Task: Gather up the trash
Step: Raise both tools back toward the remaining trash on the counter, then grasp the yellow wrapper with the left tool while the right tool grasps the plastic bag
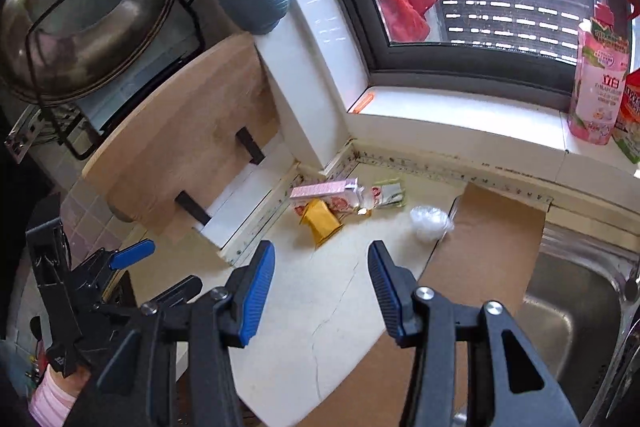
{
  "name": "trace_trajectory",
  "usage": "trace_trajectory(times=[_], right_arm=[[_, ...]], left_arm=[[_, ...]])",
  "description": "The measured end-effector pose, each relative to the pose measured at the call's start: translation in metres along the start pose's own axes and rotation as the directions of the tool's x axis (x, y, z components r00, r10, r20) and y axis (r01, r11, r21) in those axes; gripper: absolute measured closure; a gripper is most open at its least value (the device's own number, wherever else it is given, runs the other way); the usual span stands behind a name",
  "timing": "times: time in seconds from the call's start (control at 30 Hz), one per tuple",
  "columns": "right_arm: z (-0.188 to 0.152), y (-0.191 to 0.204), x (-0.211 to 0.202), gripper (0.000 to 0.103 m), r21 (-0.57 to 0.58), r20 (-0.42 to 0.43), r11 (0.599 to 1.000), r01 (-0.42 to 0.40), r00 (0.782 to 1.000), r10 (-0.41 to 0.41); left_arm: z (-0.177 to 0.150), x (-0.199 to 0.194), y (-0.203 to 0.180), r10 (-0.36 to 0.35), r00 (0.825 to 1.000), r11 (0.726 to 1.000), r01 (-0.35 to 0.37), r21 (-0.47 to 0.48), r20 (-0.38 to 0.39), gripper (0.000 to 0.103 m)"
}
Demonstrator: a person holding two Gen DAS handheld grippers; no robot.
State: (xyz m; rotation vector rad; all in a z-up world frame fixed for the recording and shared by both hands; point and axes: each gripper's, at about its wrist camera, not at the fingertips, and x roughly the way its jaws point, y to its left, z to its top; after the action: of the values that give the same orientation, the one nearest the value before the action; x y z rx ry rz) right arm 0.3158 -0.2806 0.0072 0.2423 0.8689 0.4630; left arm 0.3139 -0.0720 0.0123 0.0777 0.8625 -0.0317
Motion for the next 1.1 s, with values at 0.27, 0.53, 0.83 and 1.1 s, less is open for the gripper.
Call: trace_trajectory(times=[0.27,0.53,0.83,1.1], right_arm=[[0.026,-0.067,0.092,0.048,0.053,-0.079,0.996,0.072,0.995,-0.068],[0.01,-0.14,0.185,0.048,0.168,-0.19,0.979,0.118,0.978,-0.085],[-0.005,-0.163,0.229,0.048,0.186,-0.195,0.977,0.101,0.979,-0.064],[-0.008,-0.148,0.237,0.055,0.088,-0.193,0.992,0.088,0.979,-0.07]], left_arm=[[0.029,0.105,-0.007,0.041,0.999,0.999,-0.041,0.001,-0.035,0.008],[0.034,0.211,0.009,0.075,0.989,0.995,-0.082,-0.051,-0.127,0.008],[0.034,0.277,0.021,0.063,0.983,0.993,-0.08,-0.092,-0.173,0.008],[0.031,0.302,0.026,-0.023,0.98,0.981,-0.015,-0.191,-0.197,0.029]])
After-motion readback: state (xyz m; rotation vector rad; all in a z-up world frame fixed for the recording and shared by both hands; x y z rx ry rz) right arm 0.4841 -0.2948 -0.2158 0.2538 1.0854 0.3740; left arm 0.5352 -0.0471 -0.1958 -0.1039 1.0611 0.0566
